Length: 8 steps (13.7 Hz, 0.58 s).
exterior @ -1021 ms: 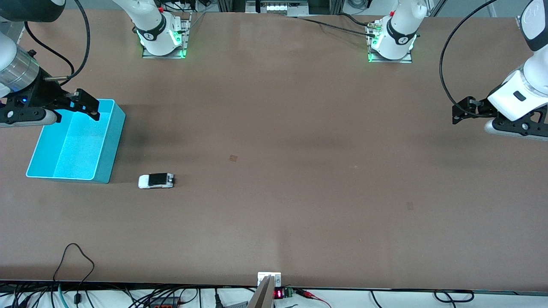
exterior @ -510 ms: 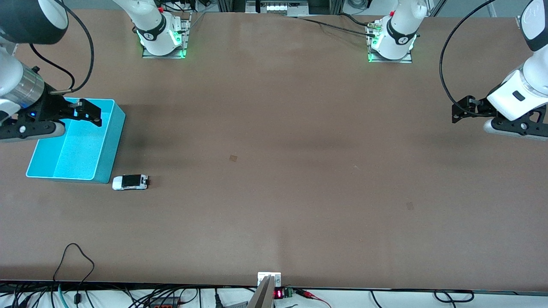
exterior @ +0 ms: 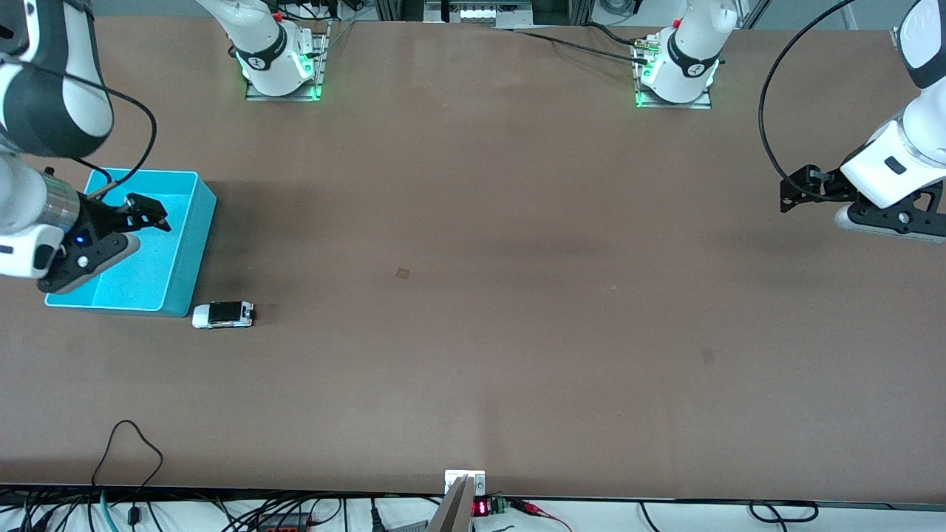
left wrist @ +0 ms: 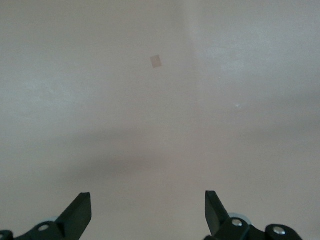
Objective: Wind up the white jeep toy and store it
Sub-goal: 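Reach the right gripper down to the jeep beside the bin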
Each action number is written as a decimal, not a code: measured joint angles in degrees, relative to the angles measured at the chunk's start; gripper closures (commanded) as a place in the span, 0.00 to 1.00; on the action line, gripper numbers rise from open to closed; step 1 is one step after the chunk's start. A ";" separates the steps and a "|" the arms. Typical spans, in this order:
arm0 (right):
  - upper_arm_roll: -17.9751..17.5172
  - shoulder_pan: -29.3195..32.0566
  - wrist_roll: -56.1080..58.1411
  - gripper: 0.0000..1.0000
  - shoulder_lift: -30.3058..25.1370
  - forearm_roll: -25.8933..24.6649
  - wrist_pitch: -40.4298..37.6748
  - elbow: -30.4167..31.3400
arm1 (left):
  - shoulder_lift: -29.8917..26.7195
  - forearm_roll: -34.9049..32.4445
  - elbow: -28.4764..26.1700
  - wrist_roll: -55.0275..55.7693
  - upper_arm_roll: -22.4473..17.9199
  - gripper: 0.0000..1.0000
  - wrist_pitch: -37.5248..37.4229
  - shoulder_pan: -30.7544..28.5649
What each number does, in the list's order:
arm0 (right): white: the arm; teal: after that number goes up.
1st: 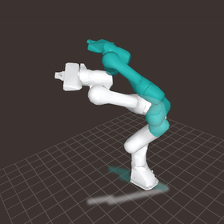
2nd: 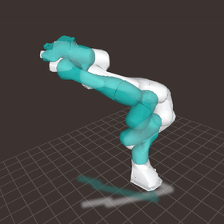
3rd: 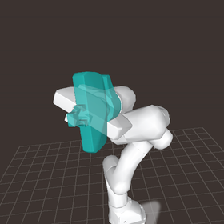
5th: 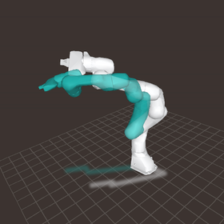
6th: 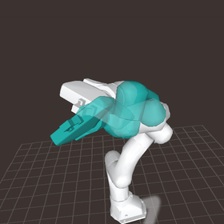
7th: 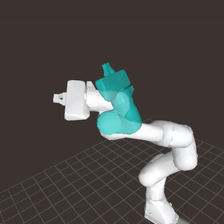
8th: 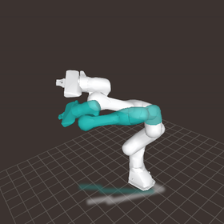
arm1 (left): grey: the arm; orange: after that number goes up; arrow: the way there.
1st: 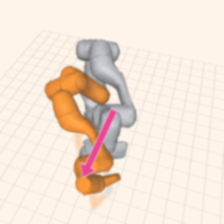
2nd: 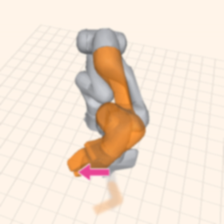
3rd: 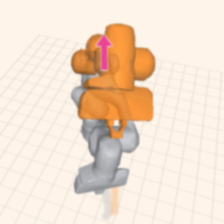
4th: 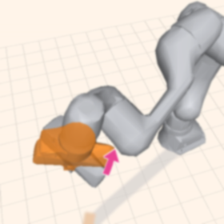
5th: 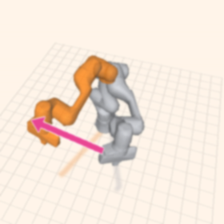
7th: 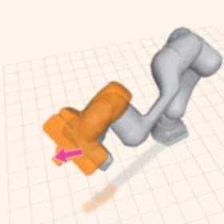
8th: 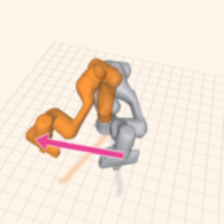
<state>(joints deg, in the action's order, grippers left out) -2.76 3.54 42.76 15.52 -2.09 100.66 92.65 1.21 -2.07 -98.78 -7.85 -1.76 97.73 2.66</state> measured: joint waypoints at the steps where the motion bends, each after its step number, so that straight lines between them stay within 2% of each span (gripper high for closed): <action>1: 0.00 0.13 5.47 0.00 1.80 0.00 2.24 0.07 | 0.00 0.00 0.01 0.00 0.00 0.00 0.00 0.00; 4: 0.02 1.09 20.99 0.00 7.82 -0.01 10.31 0.28 | 0.00 0.00 0.01 -0.03 -0.07 0.00 -0.01 0.00; 8: -0.01 1.28 31.79 0.00 14.41 -0.01 21.96 2.55 | 0.00 0.00 0.02 -0.05 -0.06 0.00 -0.04 0.00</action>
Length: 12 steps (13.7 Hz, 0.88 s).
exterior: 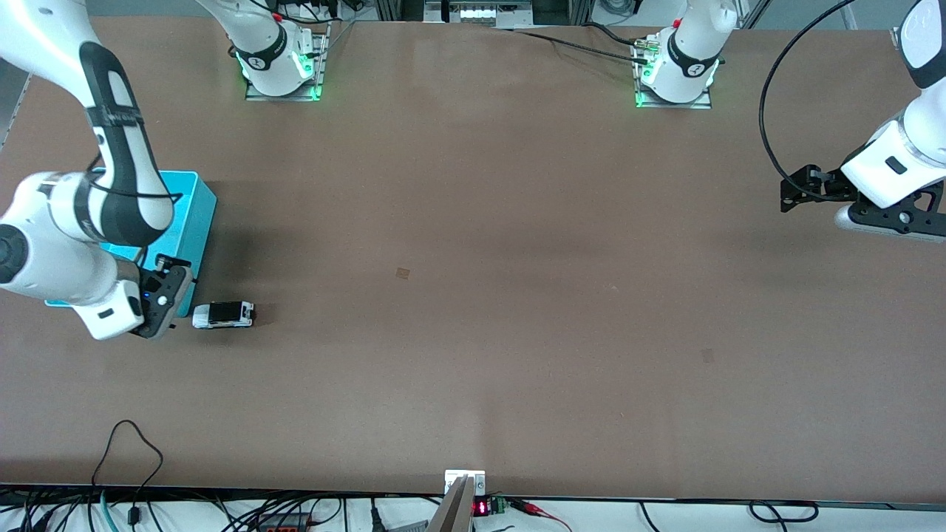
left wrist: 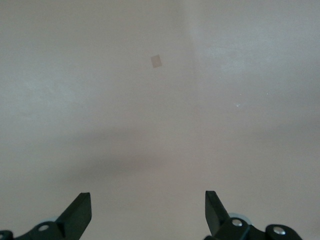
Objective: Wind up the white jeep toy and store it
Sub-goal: 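Reach the right gripper down to the jeep beside the bin, then close the right gripper on the white toy jeep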
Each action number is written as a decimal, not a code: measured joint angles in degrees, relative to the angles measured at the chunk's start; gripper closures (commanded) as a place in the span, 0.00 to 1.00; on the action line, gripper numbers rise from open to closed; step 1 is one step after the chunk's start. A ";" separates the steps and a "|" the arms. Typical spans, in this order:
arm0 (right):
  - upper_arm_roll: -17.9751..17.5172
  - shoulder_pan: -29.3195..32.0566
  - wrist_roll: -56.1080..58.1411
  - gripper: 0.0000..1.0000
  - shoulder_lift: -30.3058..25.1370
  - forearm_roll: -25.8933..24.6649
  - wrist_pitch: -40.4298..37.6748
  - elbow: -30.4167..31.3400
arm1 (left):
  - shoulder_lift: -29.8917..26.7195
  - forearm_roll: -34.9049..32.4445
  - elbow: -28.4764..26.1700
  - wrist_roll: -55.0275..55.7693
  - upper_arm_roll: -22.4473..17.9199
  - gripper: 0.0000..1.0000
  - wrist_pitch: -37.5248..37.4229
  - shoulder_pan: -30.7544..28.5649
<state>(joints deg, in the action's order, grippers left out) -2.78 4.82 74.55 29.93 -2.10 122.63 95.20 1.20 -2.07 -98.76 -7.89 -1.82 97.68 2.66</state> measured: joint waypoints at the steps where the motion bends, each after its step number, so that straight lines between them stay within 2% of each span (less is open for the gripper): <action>1: -0.04 -0.03 0.76 0.00 0.88 0.00 2.67 1.37 | 0.00 0.00 0.00 -0.01 0.00 0.00 -0.02 0.00; 5: -0.18 -0.17 2.85 0.00 2.42 -0.01 13.97 7.76 | 0.00 0.00 0.00 -0.04 -0.06 0.00 -0.16 0.00; 10: -0.19 -0.22 3.35 0.00 4.10 -0.01 17.74 9.26 | 0.00 0.00 0.00 -0.08 -0.01 0.00 -0.17 0.00; 11: -0.19 -0.23 3.55 0.05 4.42 -0.01 18.27 9.37 | 0.00 0.00 0.00 -0.08 -0.05 0.00 -0.17 0.00; 12: -0.20 -0.26 4.16 0.19 4.73 -0.03 18.62 9.38 | 0.00 0.00 0.00 -0.08 -0.11 0.00 -0.17 0.00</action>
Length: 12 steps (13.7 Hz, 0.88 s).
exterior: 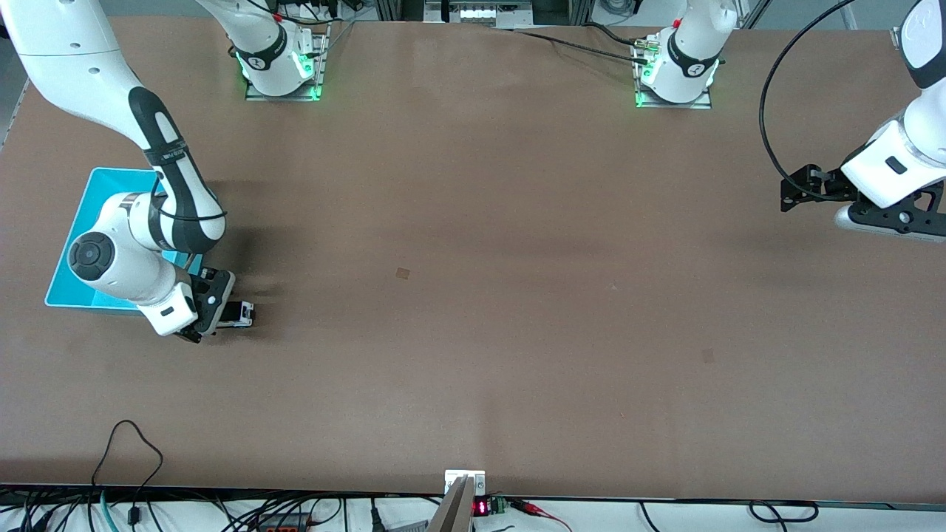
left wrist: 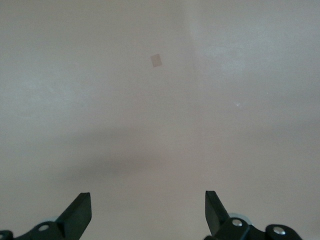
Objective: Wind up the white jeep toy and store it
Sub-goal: 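Close the right gripper on the white toy jeep, then lift the jeep with the right gripper and carry it over the bin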
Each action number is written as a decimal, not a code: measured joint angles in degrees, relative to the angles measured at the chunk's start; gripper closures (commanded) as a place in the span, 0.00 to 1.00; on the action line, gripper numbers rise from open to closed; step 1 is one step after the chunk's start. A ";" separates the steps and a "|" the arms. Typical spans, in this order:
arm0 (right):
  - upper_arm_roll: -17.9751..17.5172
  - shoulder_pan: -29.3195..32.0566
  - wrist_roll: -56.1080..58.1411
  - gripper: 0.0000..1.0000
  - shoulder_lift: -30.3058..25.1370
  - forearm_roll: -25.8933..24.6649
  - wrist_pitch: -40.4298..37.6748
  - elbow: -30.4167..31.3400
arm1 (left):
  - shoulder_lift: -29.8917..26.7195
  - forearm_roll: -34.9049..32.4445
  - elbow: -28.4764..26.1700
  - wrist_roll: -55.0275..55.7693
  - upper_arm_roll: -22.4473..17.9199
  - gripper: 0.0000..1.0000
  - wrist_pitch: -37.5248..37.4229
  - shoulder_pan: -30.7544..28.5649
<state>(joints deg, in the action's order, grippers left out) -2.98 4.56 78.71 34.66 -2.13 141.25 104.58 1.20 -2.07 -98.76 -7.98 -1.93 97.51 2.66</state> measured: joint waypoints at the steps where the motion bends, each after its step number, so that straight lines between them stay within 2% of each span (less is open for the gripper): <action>1: -0.01 -0.05 1.10 0.32 0.25 -0.02 0.30 0.00 | 0.00 0.00 0.00 0.00 -0.04 0.00 0.00 0.00; 4: -0.09 -0.30 3.51 0.74 0.34 -0.02 1.05 0.00 | 0.00 0.00 0.00 -0.04 -0.02 0.00 0.00 0.00; 6: -0.10 -0.31 3.82 0.97 0.23 -0.02 1.06 -0.01 | 0.00 0.00 0.00 -0.06 -0.02 0.00 0.00 0.00; 7: -0.10 -0.31 3.89 1.00 0.26 -0.02 1.06 -0.01 | 0.00 0.00 0.00 -0.06 -0.02 0.00 0.00 0.00; 12: -0.32 -0.33 4.02 1.00 0.01 -0.02 1.91 -1.66 | 0.00 0.00 0.08 -0.08 0.02 0.00 0.00 0.00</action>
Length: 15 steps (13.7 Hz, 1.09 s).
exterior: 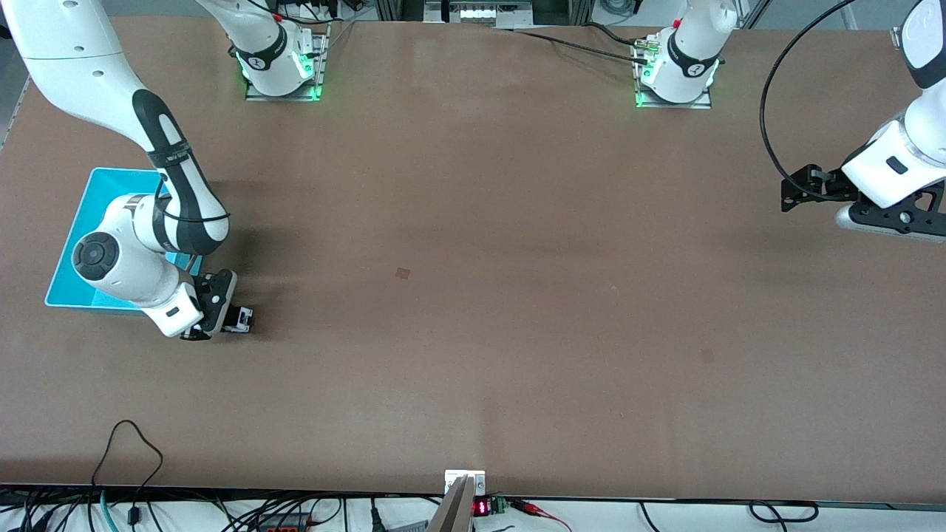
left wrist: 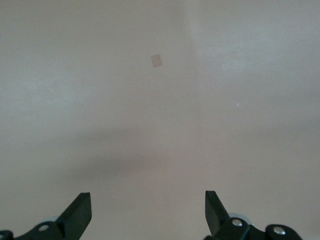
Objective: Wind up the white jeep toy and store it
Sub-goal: 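Lift the jeep with the right gripper and carry it over the bin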
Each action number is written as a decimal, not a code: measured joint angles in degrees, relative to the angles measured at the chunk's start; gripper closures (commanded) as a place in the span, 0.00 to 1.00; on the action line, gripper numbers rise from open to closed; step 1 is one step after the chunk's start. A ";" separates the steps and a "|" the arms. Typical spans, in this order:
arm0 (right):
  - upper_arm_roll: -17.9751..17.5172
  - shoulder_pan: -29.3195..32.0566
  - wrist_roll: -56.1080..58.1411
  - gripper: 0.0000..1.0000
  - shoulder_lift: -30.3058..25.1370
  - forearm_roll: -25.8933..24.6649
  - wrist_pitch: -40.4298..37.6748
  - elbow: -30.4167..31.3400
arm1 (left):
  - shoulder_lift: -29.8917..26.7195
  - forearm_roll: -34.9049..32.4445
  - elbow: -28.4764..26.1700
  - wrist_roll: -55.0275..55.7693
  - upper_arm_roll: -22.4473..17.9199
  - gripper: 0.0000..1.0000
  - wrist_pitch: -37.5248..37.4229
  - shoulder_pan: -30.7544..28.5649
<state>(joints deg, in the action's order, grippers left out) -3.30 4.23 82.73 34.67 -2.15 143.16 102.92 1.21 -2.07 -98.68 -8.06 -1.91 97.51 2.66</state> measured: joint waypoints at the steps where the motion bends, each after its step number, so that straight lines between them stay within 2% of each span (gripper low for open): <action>1: -0.08 0.00 0.00 1.00 -0.32 0.01 0.08 -1.07 | 0.00 0.00 0.06 0.00 0.00 0.00 0.00 0.00; 5: -0.13 0.05 -1.55 1.00 -3.26 0.17 -0.23 -4.28 | 0.00 0.00 0.15 -0.04 0.02 0.00 -1.28 0.00; 9: 0.62 0.16 -9.94 1.00 -7.65 0.16 -4.89 -4.68 | 0.00 0.00 0.22 -0.05 0.05 0.00 -1.71 0.00; 15: 7.44 0.53 -34.99 1.00 -13.25 0.08 -20.30 -4.71 | 0.00 0.00 0.33 -0.11 0.34 0.00 -1.94 0.27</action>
<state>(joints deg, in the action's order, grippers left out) 4.15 4.76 47.74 21.43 -2.07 122.86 98.21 1.20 -2.07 -98.35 -8.17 -1.57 95.57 2.93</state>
